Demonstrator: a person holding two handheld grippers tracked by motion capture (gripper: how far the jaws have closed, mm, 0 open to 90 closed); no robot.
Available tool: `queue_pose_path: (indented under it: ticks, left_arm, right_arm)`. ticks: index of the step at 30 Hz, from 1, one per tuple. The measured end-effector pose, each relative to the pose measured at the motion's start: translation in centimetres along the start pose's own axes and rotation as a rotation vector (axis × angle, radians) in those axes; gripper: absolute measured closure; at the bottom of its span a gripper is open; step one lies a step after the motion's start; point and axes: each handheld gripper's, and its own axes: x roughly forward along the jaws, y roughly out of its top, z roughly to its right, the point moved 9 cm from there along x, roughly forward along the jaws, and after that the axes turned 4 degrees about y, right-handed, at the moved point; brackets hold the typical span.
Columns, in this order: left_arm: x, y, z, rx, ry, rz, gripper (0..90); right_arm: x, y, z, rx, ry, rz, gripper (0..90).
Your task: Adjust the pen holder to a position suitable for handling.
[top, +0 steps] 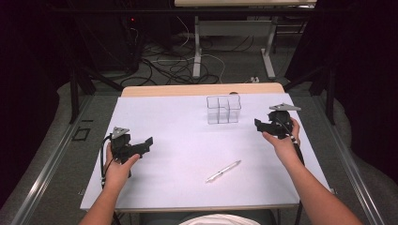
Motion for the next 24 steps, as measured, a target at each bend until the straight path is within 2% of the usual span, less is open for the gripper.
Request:
queue_pose_path:
  ticks: [7, 13, 19, 24]
  left_arm:
    - [0.0, 0.0, 0.0, 0.001, 0.0, 0.002, 2.4]
    - [0.0, 0.0, 0.0, -0.001, 0.002, -0.001, 2.6]
    - [0.0, 0.0, 0.0, 0.001, 0.001, -0.001, 2.8]
    - [0.0, 0.0, 0.0, 0.001, 0.002, -0.002, 2.9]
  right_arm:
    - [0.4, 1.6, -0.3, 0.024, 0.027, -0.001, 38.6]
    - [0.9, 3.4, -1.0, 0.002, 0.039, -0.011, 39.0]
    - [1.4, 4.5, -1.3, -0.018, 0.033, -0.031, 39.0]
    - [1.9, 5.1, -1.5, -0.014, 0.026, -0.047, 39.0]
